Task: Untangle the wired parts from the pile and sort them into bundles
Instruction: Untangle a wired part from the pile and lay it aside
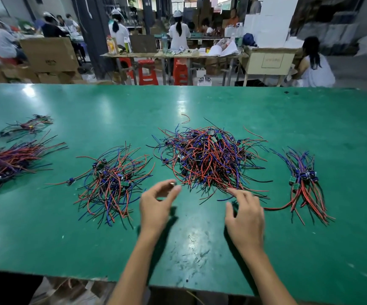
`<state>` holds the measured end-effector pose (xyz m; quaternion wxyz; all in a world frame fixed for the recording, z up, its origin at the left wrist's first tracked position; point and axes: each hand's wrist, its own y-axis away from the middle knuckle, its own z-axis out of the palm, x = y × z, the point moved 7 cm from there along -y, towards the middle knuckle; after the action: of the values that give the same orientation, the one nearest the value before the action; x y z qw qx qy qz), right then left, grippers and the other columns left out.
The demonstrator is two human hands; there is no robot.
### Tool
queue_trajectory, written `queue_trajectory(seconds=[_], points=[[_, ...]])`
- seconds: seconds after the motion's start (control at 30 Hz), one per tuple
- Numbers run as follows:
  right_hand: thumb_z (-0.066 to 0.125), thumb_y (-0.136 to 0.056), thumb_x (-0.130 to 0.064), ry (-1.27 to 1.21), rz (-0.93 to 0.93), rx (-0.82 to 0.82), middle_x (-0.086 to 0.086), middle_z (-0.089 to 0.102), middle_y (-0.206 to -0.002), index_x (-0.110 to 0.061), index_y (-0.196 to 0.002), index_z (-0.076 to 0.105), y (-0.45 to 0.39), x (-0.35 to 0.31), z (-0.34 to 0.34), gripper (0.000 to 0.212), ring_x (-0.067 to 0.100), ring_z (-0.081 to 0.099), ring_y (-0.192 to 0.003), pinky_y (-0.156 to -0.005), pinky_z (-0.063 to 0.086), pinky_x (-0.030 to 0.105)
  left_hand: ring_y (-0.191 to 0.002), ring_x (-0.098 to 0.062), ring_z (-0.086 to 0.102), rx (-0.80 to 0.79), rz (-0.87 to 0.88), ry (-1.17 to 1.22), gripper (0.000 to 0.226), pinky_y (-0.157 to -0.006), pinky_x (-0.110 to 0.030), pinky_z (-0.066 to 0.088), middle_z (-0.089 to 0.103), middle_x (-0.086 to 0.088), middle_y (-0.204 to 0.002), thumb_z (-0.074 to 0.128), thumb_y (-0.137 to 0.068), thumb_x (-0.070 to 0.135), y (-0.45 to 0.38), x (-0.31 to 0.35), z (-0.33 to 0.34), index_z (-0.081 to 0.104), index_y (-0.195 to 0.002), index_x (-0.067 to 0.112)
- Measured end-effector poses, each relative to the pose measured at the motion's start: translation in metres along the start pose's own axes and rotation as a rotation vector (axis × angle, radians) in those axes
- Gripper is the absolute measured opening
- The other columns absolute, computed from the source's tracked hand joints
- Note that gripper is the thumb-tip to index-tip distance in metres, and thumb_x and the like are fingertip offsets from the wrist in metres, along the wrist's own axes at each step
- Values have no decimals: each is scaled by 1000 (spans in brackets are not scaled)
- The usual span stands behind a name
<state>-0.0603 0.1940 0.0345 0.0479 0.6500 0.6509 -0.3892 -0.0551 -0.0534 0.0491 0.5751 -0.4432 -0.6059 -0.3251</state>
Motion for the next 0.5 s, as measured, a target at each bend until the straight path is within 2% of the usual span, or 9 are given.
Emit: queue_trajectory(seconds=[0.07, 0.13, 0.23, 0.3, 0.37, 0.43, 0.5], points=[[67, -93, -13, 36, 114, -53, 4, 63, -120, -15, -122, 71, -3, 12, 6, 30, 27, 52, -112, -96, 40, 40, -80, -11, 72, 166, 67, -165, 19, -78, -24, 56, 77, 8, -87, 82, -82, 26, -20, 3, -42, 79, -100, 21], [67, -94, -13, 14, 158, -73, 4, 63, -113, -15, -112, 75, -3, 17, 9, 21, 28, 51, -111, -96, 38, 40, -88, -19, 71, 283, 97, -340, 26, -89, -32, 53, 76, -3, -99, 82, -83, 24, -36, 2, -76, 77, -107, 14], [69, -91, -13, -32, 168, -70, 1, 62, -103, -17, -98, 76, -2, 16, 9, 10, 27, 54, -107, -94, 38, 39, -113, -33, 60, 320, 83, -542, 46, -105, -38, 41, 66, -18, -120, 82, -81, 12, -47, -8, -97, 68, -124, 3], [70, -90, -13, -47, 162, -84, -1, 63, -100, -19, -95, 75, -3, 15, 9, 9, 26, 56, -105, -94, 40, 40, -118, -34, 53, 352, 104, -580, 51, -107, -37, 36, 59, -20, -124, 79, -81, 5, -42, -7, -95, 64, -129, 2], [70, -87, -13, -85, 155, -108, -5, 64, -92, -22, -93, 73, -3, 12, 9, 11, 24, 58, -98, -92, 44, 40, -111, -29, 54, 374, 214, -551, 41, -103, -36, 39, 60, -14, -118, 74, -83, 2, -27, 5, -79, 67, -123, 7], [70, -85, -15, -123, 129, -147, -13, 65, -80, -30, -92, 69, -1, 7, 11, 17, 21, 59, -88, -84, 48, 38, -97, -19, 58, 263, 327, -492, 27, -92, -30, 45, 64, -2, -107, 71, -88, 6, -9, 16, -46, 69, -113, 16], [70, -86, -18, -172, 102, -163, -14, 67, -76, -33, -93, 67, 1, 2, 10, 17, 15, 62, -81, -75, 48, 33, -89, -4, 56, 5, 363, -458, 21, -80, -19, 44, 64, 7, -103, 68, -93, 17, 7, 18, -2, 68, -113, 25]])
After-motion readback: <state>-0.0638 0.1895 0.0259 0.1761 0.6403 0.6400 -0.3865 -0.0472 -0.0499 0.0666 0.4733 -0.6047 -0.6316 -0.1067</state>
